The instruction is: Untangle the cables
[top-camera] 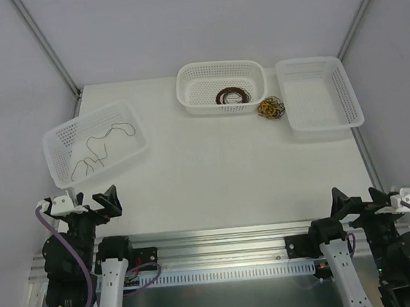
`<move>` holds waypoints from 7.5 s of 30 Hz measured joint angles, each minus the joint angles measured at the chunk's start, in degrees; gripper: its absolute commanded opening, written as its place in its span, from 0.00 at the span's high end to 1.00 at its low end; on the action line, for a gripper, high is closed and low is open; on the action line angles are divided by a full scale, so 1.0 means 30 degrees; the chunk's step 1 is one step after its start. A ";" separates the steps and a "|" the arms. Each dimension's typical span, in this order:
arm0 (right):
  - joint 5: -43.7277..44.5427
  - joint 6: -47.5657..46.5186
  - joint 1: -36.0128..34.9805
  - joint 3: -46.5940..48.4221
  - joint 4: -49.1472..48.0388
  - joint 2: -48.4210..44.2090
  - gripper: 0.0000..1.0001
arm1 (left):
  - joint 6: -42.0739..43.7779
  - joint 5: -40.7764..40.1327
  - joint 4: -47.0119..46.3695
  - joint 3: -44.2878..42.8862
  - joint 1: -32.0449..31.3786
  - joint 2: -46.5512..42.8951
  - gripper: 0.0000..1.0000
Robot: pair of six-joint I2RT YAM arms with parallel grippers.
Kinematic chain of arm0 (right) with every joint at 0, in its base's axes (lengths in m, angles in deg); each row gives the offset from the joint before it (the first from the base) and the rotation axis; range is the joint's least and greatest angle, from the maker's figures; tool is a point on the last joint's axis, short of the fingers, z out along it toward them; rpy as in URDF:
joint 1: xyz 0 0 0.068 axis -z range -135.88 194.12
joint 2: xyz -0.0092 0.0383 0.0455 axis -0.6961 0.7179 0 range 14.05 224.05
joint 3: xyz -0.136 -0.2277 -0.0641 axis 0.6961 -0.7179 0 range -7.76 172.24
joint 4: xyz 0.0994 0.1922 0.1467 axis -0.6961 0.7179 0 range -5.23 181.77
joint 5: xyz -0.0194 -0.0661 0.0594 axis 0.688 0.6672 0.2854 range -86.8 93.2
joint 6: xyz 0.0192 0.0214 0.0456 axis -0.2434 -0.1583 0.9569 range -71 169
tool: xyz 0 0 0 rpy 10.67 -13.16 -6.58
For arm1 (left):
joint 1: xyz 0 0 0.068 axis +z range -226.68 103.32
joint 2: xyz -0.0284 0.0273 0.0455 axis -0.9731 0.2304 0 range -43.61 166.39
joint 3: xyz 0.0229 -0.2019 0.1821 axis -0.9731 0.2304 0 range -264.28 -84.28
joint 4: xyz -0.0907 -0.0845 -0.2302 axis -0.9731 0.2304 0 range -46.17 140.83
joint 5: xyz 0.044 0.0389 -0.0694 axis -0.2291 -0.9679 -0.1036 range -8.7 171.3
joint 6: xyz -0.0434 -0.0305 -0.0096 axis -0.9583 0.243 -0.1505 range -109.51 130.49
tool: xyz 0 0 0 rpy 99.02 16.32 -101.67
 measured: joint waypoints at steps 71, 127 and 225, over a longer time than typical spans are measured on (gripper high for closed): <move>0.0758 -0.9041 -0.2798 0.8735 -1.5380 4.0107 0.51 | -0.6222 -0.0765 -0.1122 0.4670 -0.0051 0.3344 0.01; -0.1494 0.4248 -1.2036 -0.1945 -0.8408 1.9154 0.21 | -0.8823 0.8204 -0.1406 0.2091 -0.2317 1.1081 0.01; -0.4583 0.4452 -0.7329 -0.3300 -0.7519 1.9584 0.35 | -1.1985 -0.2215 -0.3504 0.4583 -1.1876 1.8593 1.00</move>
